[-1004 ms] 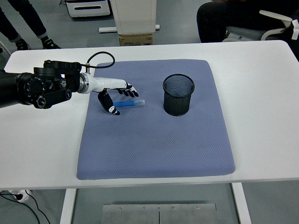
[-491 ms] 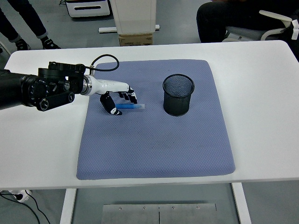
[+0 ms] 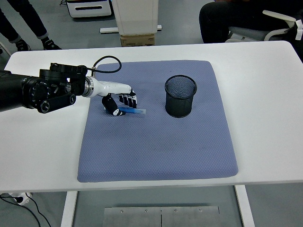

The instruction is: Left hand places marker in pen holder

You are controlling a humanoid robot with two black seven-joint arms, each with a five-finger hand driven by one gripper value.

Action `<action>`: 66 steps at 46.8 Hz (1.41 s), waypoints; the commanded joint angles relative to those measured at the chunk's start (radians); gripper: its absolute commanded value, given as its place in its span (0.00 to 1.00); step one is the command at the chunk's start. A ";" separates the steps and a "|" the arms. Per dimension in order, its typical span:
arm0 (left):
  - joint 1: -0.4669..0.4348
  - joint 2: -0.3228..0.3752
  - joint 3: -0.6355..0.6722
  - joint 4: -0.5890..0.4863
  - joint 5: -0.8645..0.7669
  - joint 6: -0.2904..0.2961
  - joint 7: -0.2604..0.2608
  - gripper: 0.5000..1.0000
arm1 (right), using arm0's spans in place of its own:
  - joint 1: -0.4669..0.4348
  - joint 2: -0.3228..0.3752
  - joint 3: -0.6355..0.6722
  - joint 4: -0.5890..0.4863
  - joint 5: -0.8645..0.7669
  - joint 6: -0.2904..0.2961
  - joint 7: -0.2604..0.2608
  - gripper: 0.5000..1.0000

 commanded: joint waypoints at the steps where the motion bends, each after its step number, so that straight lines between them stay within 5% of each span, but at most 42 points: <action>1: 0.000 -0.002 0.000 0.000 0.000 0.000 0.000 0.24 | 0.000 0.000 -0.001 0.000 0.000 0.000 0.000 1.00; 34: 0.000 -0.003 -0.001 0.000 -0.002 0.000 -0.002 0.00 | 0.000 0.000 0.000 0.000 0.000 0.000 0.000 1.00; 66: 0.000 0.008 -0.053 0.001 -0.012 0.000 -0.002 0.00 | 0.000 0.000 0.000 0.000 0.000 0.000 0.000 1.00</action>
